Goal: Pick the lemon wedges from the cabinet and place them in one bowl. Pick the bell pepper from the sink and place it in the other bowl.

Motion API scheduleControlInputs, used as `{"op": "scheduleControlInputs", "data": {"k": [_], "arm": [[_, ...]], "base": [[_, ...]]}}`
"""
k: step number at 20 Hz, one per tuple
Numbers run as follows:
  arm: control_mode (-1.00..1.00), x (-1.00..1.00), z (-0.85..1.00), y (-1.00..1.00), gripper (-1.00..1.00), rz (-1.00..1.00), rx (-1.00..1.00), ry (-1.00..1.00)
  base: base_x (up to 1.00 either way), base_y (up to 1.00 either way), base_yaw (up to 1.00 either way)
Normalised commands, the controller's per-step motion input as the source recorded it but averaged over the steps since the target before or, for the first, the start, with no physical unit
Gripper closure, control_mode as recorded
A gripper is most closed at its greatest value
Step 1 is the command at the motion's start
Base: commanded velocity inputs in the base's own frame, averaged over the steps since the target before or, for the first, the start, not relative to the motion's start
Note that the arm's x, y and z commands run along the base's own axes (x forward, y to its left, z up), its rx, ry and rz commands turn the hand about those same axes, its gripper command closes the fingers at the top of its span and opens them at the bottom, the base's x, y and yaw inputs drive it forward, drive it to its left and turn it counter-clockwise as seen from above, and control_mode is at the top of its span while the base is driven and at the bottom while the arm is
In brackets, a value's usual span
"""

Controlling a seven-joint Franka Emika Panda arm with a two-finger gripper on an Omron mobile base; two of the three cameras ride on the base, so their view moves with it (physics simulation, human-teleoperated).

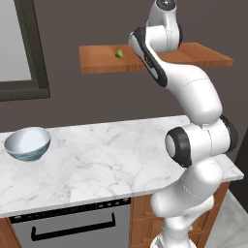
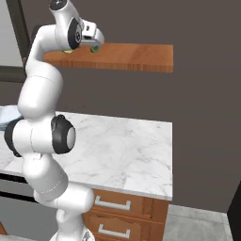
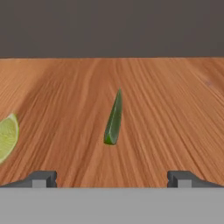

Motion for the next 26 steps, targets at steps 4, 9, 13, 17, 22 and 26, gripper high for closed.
{"op": "scheduleControlInputs", "data": {"k": [4, 9, 13, 17, 22, 26], "arm": [[-1.0, 0.21, -0.07, 0.0, -1.0, 0.0, 0.0, 0.02], [-1.0, 0.22, -0.14, 0.0, -1.0, 0.0, 0.0, 0.02], [-1.0, 0.26, -0.11, 0.0, -1.0, 0.0, 0.0, 0.0], [-1.0, 0.25, -0.05, 0.0, -1.0, 0.0, -0.01, 0.0], [-1.0, 0.13, -0.01, 0.0, -1.0, 0.0, 0.0, 0.02], [-1.0, 0.0, -0.04, -0.01, -1.0, 0.0, 0.0, 0.01]], "base": [[0.0, 0.0, 0.0], [0.0, 0.0, 0.0], [0.0, 0.0, 0.0], [0.0, 0.0, 0.0], [0.0, 0.0, 0.0], [0.0, 0.0, 0.0]]}}
